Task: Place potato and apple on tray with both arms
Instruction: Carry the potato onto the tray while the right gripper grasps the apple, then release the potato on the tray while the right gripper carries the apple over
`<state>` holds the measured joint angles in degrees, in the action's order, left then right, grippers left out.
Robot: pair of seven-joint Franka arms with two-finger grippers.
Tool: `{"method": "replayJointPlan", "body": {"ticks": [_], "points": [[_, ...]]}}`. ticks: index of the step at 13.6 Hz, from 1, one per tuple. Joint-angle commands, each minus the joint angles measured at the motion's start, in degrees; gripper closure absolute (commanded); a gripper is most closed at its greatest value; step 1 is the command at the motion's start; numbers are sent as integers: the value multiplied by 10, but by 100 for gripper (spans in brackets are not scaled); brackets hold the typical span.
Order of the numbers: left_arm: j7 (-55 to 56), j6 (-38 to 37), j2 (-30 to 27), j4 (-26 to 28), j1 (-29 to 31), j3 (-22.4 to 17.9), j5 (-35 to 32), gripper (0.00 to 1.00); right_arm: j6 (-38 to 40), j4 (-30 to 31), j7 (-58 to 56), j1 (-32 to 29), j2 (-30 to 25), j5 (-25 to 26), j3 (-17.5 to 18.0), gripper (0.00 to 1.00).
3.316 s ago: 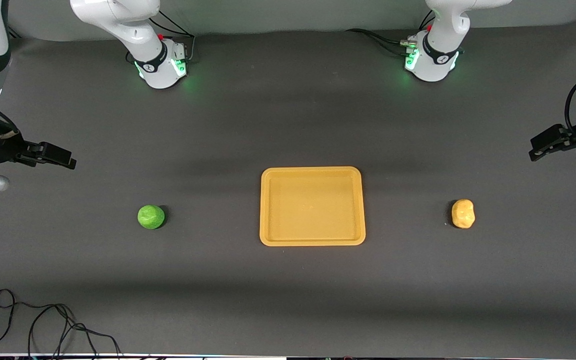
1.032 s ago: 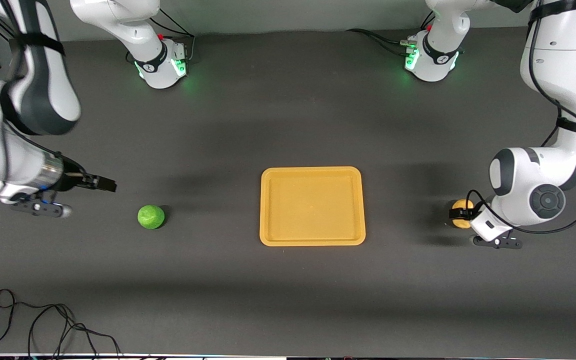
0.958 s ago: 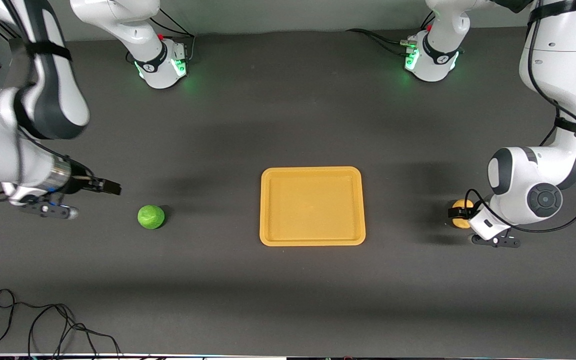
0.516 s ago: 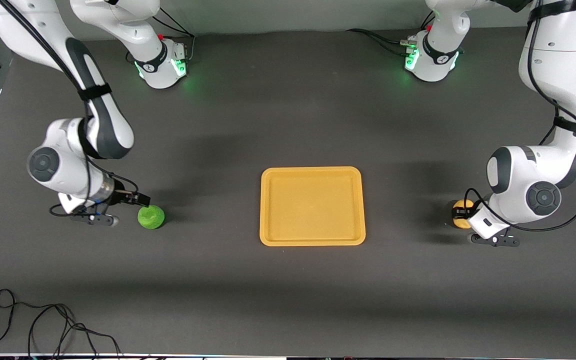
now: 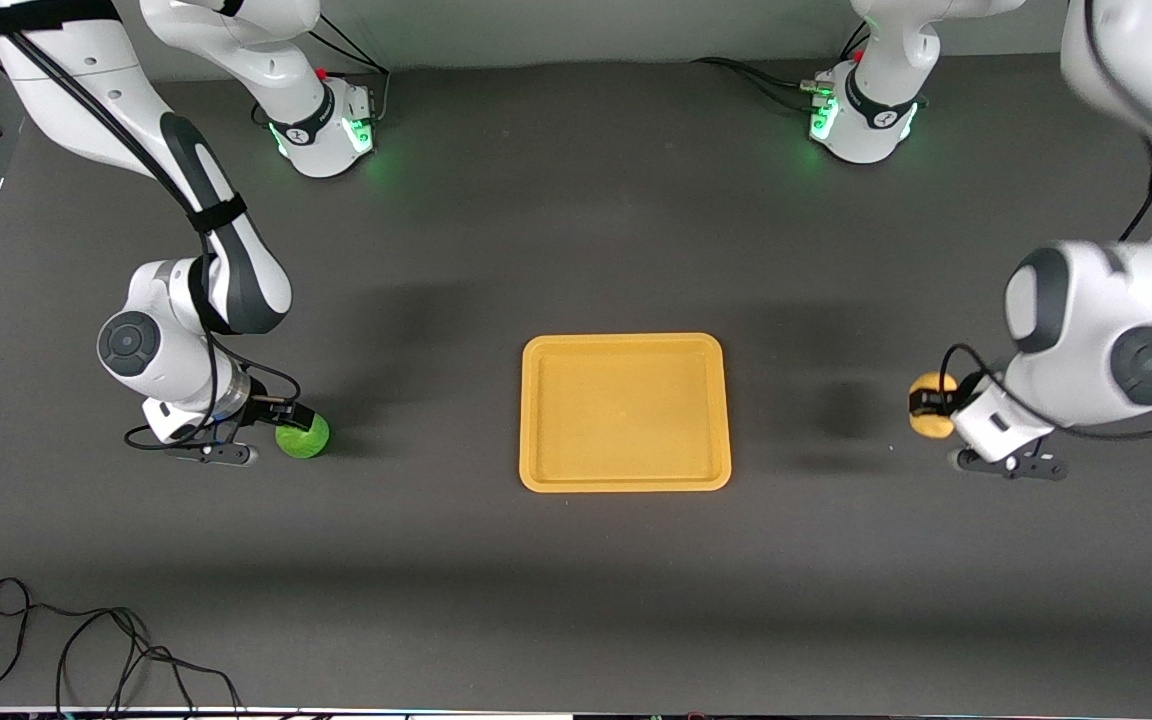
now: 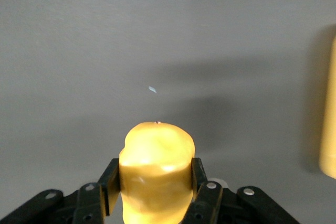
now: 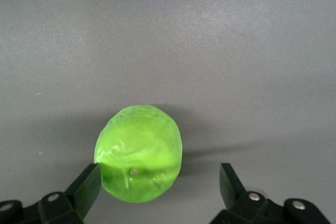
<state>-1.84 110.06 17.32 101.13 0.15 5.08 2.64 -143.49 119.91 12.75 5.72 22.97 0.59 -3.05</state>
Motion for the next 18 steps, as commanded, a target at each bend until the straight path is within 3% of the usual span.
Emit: {"method": "replayJointPlan", "body": {"ticks": [1, 3, 6, 7, 10, 12, 14, 16, 18], "points": [[98, -42, -20, -23, -14, 56, 15, 66, -11, -8, 25, 1, 6, 8, 5, 0], [181, -4, -11, -23, -41, 85, 10, 66, -32, -7, 25, 0, 16, 7, 5, 0], [270, 68, 32, -24, -113, 85, -1, 66, -64, -8, 26, 0, 37, 5, 6, 1], [282, 97, 57, -24, -128, 85, -8, 66, -78, -8, 26, 0, 50, 5, 7, 5], [325, 177, 129, -24, -164, 85, -42, 66, -86, -16, 25, 1, 54, 5, 8, 59], [374, 201, 159, -26, -179, 85, -80, 66, -37, -24, 25, 2, 32, 5, 8, 71], [383, 213, 176, -26, -187, 85, -89, 66, 75, -63, 25, 3, -8, 5, 16, 73], [384, 213, 178, -26, -188, 85, -89, 65, 203, -127, 45, 3, -26, 5, 47, 73], [394, 222, 187, -26, -190, 85, -89, 59, 252, -184, 118, 2, -22, 4, 102, 73]]}}
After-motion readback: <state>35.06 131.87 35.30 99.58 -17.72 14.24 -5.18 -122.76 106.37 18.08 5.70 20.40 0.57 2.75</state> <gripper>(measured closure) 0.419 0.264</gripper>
